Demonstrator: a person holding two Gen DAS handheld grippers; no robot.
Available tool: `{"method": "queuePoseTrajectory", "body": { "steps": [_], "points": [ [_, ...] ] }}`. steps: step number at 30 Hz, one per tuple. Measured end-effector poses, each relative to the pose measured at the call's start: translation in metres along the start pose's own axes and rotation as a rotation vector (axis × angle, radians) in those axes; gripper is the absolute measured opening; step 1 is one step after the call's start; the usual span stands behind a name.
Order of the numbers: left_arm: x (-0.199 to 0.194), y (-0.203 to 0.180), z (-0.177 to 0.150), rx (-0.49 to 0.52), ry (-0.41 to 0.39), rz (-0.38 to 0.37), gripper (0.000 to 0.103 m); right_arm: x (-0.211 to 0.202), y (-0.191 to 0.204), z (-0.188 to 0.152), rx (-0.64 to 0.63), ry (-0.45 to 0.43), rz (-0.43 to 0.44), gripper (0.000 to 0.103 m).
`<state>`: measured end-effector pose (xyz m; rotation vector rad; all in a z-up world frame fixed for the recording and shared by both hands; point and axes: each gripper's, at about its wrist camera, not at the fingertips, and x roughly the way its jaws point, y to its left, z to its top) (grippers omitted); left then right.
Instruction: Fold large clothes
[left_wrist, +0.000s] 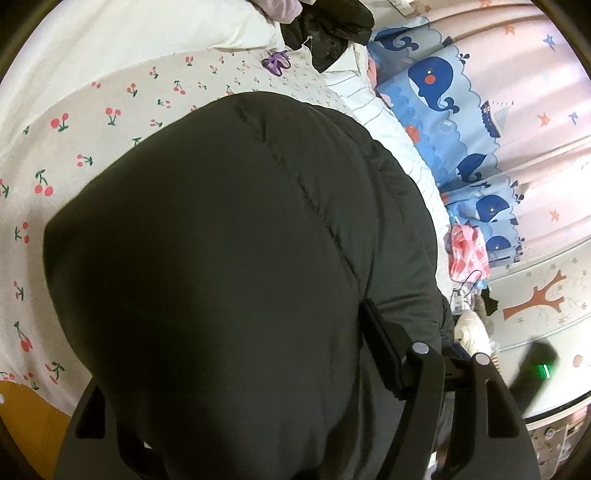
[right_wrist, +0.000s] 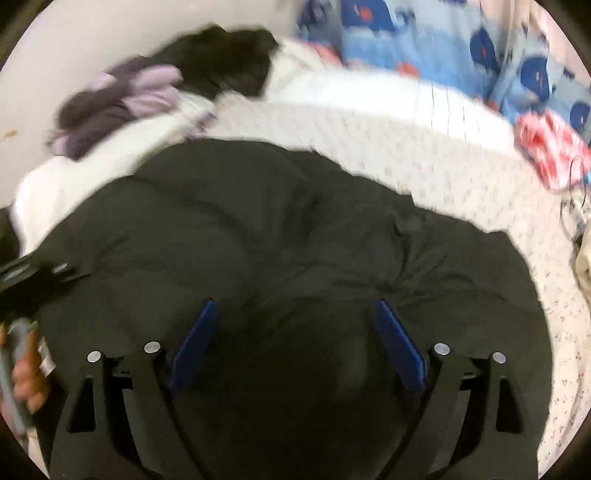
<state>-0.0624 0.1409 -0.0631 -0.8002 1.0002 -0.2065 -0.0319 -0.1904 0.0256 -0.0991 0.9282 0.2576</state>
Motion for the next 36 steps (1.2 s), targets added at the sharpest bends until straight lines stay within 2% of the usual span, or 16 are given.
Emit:
{"method": "queuePoseTrajectory", "body": {
  "steps": [1, 3, 5, 7, 10, 14, 16, 17, 20, 23, 25, 27, 29, 30, 34, 36],
  "points": [
    [0.000, 0.000, 0.000, -0.003, 0.000, -0.003, 0.068, -0.002, 0.005, -0.006, -0.011, 0.007, -0.003, 0.084],
    [0.001, -0.001, 0.000, 0.002, -0.002, -0.002, 0.068, 0.020, 0.015, -0.025, -0.054, 0.093, -0.035, 0.088],
    [0.001, -0.003, -0.001, 0.014, -0.002, 0.005, 0.068, 0.033, 0.014, -0.035, -0.072, 0.083, -0.038, 0.090],
    [0.000, -0.002, -0.002, 0.010, -0.004, 0.005, 0.068, 0.031, 0.008, -0.028, -0.017, 0.103, -0.014, 0.090],
    [0.000, 0.004, 0.000, -0.018, 0.001, -0.016, 0.068, 0.007, 0.013, -0.025, -0.016, 0.021, 0.006, 0.090],
    [0.001, 0.002, -0.001, -0.015, -0.003, -0.018, 0.068, 0.023, 0.022, -0.044, -0.081, 0.080, -0.019, 0.090],
    [-0.002, 0.002, -0.001, -0.014, -0.011, -0.022, 0.068, 0.017, 0.017, -0.038, -0.035, 0.080, 0.014, 0.090],
    [-0.002, 0.002, -0.001, -0.017, -0.014, -0.028, 0.068, 0.007, 0.015, -0.031, -0.013, 0.035, 0.031, 0.090],
    [-0.001, 0.004, 0.000, -0.029, -0.012, -0.035, 0.068, -0.009, 0.012, -0.002, -0.041, -0.055, -0.033, 0.090],
    [-0.002, 0.001, -0.001, -0.019, -0.018, -0.028, 0.068, -0.003, -0.004, 0.036, 0.024, -0.085, -0.060, 0.090],
    [-0.002, 0.002, -0.001, -0.022, -0.017, -0.034, 0.068, 0.006, -0.009, 0.052, 0.061, -0.080, -0.093, 0.090],
    [-0.002, 0.003, -0.001, -0.028, -0.015, -0.038, 0.068, 0.037, -0.021, 0.063, 0.107, -0.021, -0.149, 0.090],
    [-0.002, 0.003, -0.001, -0.026, -0.015, -0.040, 0.068, 0.081, -0.026, 0.057, 0.096, 0.123, -0.159, 0.092],
    [-0.002, 0.003, -0.001, -0.022, -0.016, -0.040, 0.068, 0.090, -0.025, 0.050, 0.083, 0.132, -0.155, 0.094],
    [-0.002, 0.006, 0.000, -0.025, -0.014, -0.044, 0.068, 0.062, -0.021, 0.045, 0.104, 0.091, -0.113, 0.094],
    [-0.002, 0.007, 0.000, -0.034, -0.011, -0.050, 0.068, 0.031, -0.011, 0.034, 0.070, 0.021, -0.114, 0.094]
  ]
}}
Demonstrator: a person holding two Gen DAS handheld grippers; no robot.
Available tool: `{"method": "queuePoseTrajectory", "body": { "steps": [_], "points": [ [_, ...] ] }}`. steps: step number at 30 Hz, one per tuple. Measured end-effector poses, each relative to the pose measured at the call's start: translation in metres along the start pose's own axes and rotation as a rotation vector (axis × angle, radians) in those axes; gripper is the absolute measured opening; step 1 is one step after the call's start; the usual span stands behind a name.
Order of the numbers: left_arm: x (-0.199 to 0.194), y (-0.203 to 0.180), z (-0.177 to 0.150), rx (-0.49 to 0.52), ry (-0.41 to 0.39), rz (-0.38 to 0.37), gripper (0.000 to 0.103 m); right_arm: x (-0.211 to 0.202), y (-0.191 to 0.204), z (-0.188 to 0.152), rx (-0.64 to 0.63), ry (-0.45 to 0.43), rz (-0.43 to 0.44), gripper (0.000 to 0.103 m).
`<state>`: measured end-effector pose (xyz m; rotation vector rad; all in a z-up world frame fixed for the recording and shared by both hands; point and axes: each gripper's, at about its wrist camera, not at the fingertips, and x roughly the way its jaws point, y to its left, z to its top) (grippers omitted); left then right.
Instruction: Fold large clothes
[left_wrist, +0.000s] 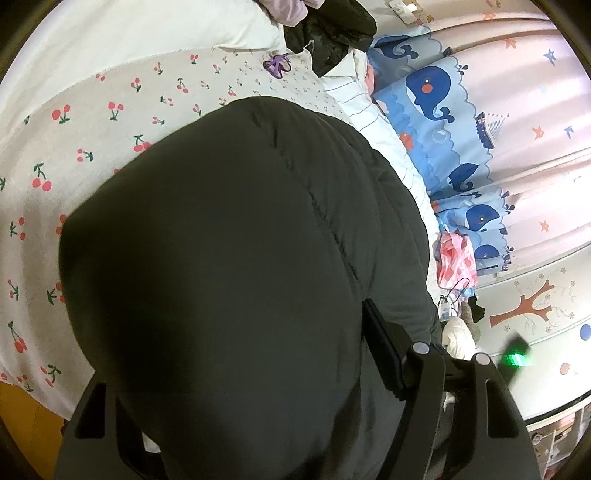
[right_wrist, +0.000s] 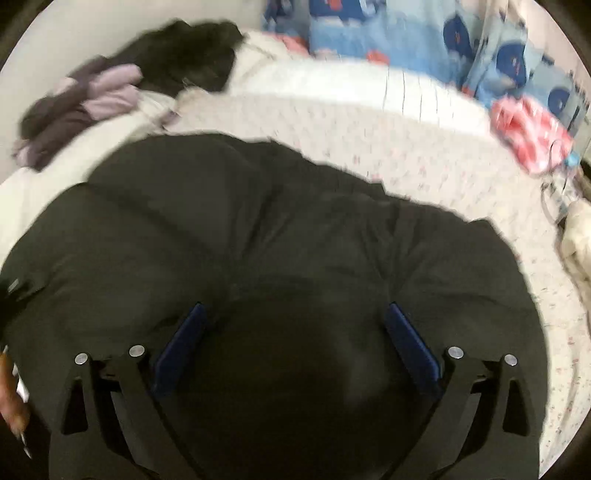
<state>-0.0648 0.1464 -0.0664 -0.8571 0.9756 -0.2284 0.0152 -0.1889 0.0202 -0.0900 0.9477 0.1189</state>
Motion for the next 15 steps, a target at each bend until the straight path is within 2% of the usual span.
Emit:
{"method": "queuePoseTrajectory", "body": {
  "steps": [2, 3, 5, 8, 11, 15],
  "points": [
    [0.000, -0.001, -0.001, 0.003, -0.004, 0.001, 0.068, -0.008, 0.009, -0.019, -0.040, -0.002, -0.011, 0.094],
    [0.000, -0.002, -0.001, 0.007, -0.006, 0.003, 0.068, 0.001, 0.016, -0.030, -0.087, 0.032, -0.030, 0.094],
    [0.000, -0.005, -0.002, 0.024, -0.006, 0.014, 0.068, 0.014, 0.019, -0.041, -0.123, 0.030, -0.047, 0.096],
    [-0.003, -0.005, -0.003, 0.029, -0.013, 0.024, 0.068, 0.013, 0.014, -0.035, -0.071, 0.062, -0.020, 0.096],
    [-0.003, -0.001, -0.002, 0.014, -0.016, 0.009, 0.068, -0.014, 0.024, -0.047, -0.095, -0.003, -0.033, 0.096],
    [-0.004, -0.008, -0.004, 0.048, -0.036, 0.021, 0.068, 0.004, 0.028, -0.067, -0.120, 0.041, -0.022, 0.096]
  ]
}}
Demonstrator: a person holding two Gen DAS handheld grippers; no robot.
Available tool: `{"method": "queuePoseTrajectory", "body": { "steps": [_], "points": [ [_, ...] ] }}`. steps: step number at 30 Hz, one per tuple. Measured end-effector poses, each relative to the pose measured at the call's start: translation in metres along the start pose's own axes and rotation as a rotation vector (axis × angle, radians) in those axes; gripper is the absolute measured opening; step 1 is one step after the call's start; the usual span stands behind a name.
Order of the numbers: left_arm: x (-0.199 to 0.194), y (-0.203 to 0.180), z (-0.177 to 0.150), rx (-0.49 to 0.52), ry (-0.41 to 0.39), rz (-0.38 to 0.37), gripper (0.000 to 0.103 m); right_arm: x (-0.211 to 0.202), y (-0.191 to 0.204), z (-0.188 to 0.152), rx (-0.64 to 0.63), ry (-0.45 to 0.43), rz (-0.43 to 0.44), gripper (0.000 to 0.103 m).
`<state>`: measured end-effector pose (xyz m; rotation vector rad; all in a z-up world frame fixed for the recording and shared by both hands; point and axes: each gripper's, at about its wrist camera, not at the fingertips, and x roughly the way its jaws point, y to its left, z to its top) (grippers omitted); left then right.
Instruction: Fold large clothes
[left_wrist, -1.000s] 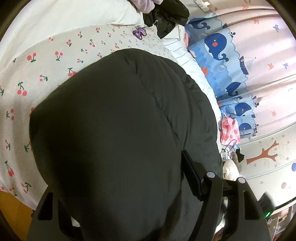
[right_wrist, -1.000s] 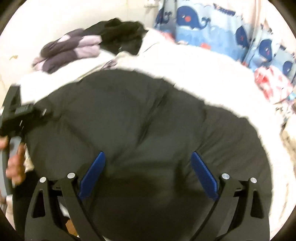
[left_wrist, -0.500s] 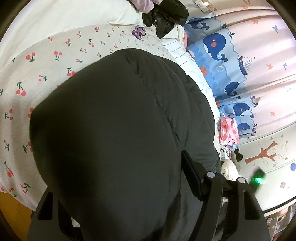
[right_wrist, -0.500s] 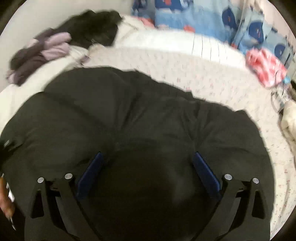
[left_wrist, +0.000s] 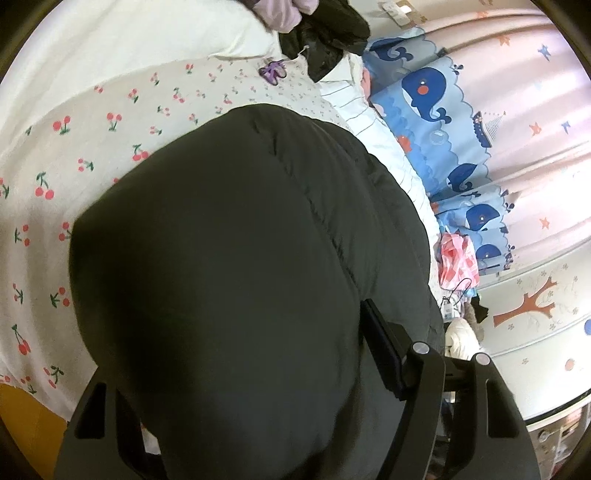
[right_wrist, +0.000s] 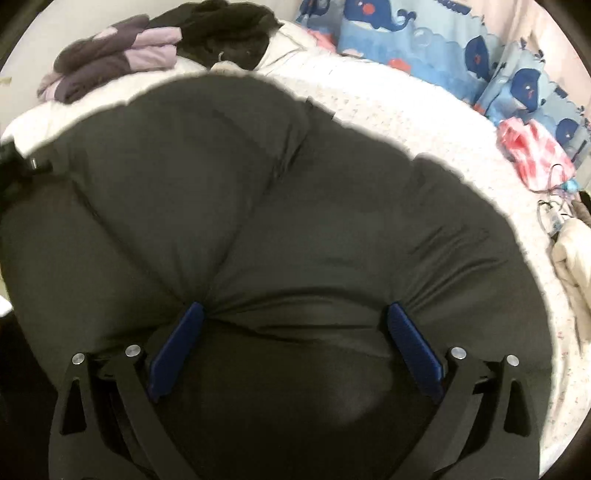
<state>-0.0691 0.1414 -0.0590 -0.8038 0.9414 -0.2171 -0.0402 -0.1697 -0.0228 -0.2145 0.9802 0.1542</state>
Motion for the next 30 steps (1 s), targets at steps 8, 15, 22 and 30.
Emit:
{"method": "queuePoseTrajectory", "body": {
  "steps": [8, 15, 22, 30],
  "points": [
    [-0.009, -0.014, -0.006, 0.100, -0.062, 0.027, 0.068, -0.014, 0.002, -0.001, 0.017, -0.017, 0.003, 0.096],
    [-0.009, -0.008, -0.002, 0.073, -0.049, -0.002, 0.068, -0.001, -0.005, 0.006, 0.033, -0.010, -0.045, 0.096],
    [-0.004, 0.010, 0.001, -0.038, 0.005, -0.064, 0.068, -0.015, -0.008, 0.010, 0.044, -0.087, -0.063, 0.096],
    [0.002, 0.015, 0.001, -0.084, 0.048, -0.103, 0.068, -0.008, -0.010, 0.015, 0.023, -0.072, -0.079, 0.096]
  ]
}}
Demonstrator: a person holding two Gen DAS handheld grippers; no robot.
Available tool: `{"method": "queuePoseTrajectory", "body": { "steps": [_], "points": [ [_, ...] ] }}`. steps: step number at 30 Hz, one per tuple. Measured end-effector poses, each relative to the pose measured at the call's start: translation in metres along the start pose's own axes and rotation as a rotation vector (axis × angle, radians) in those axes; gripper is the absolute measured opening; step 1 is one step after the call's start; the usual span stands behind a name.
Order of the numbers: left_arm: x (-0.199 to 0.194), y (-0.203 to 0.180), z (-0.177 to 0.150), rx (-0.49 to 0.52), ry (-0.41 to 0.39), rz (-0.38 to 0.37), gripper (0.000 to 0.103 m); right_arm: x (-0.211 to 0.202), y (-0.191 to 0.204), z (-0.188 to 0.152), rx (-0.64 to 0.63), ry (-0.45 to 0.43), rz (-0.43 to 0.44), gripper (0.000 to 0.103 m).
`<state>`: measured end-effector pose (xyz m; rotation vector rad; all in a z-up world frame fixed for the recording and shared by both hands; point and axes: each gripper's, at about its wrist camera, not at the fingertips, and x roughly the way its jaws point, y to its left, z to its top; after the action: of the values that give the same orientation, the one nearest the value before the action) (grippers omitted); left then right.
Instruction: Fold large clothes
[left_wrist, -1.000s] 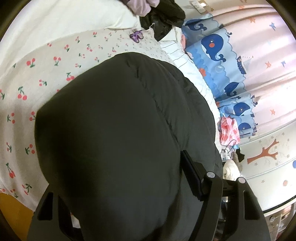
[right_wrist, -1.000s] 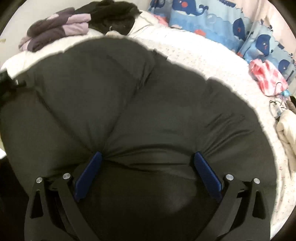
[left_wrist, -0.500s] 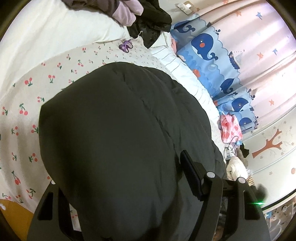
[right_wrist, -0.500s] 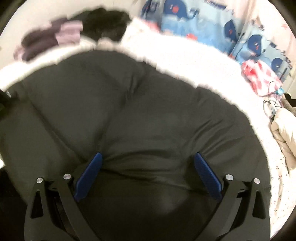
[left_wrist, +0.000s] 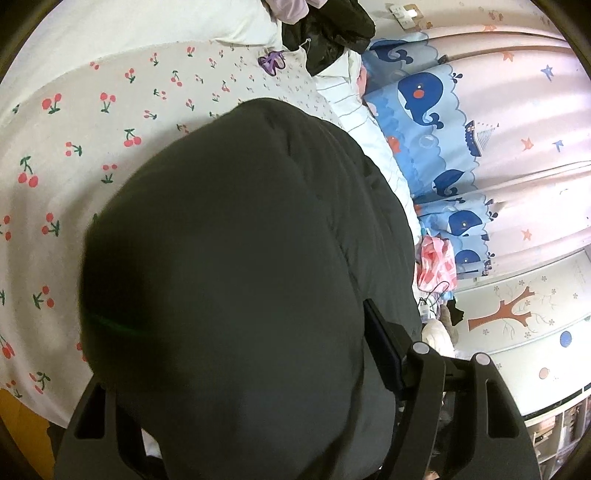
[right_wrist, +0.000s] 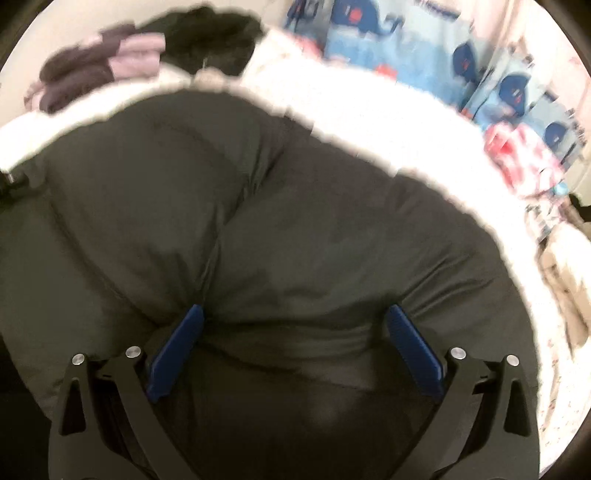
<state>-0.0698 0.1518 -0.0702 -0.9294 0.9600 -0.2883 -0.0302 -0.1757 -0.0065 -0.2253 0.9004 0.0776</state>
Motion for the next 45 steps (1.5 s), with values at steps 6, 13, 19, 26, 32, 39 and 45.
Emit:
{"method": "queuePoseTrajectory", "body": {
  "steps": [6, 13, 19, 26, 32, 39, 45],
  "points": [
    [-0.002, -0.025, -0.002, 0.108, -0.026, 0.016, 0.058, 0.029, 0.006, -0.009, -0.011, 0.042, 0.010, 0.097],
    [-0.017, -0.122, -0.023, 0.406, -0.099, -0.021, 0.050, 0.038, 0.008, -0.019, 0.020, 0.051, 0.007, 0.097],
    [-0.001, -0.211, -0.062, 0.609, -0.071, -0.099, 0.049, 0.035, -0.019, -0.017, 0.095, 0.108, 0.172, 0.097],
    [0.061, -0.283, -0.136, 0.858, 0.028, -0.077, 0.049, -0.010, -0.168, -0.060, 0.614, -0.028, 0.737, 0.096],
    [0.147, -0.303, -0.212, 1.044, 0.157, 0.011, 0.049, -0.029, -0.286, -0.096, 0.883, -0.152, 0.841, 0.096],
    [0.183, -0.311, -0.263, 1.230, 0.204, 0.116, 0.060, -0.074, -0.306, -0.056, 0.725, -0.257, 0.583, 0.096],
    [0.164, -0.314, -0.266, 1.264, 0.241, 0.104, 0.065, -0.047, -0.243, 0.019, 0.359, -0.031, 0.383, 0.096]
  ]
}}
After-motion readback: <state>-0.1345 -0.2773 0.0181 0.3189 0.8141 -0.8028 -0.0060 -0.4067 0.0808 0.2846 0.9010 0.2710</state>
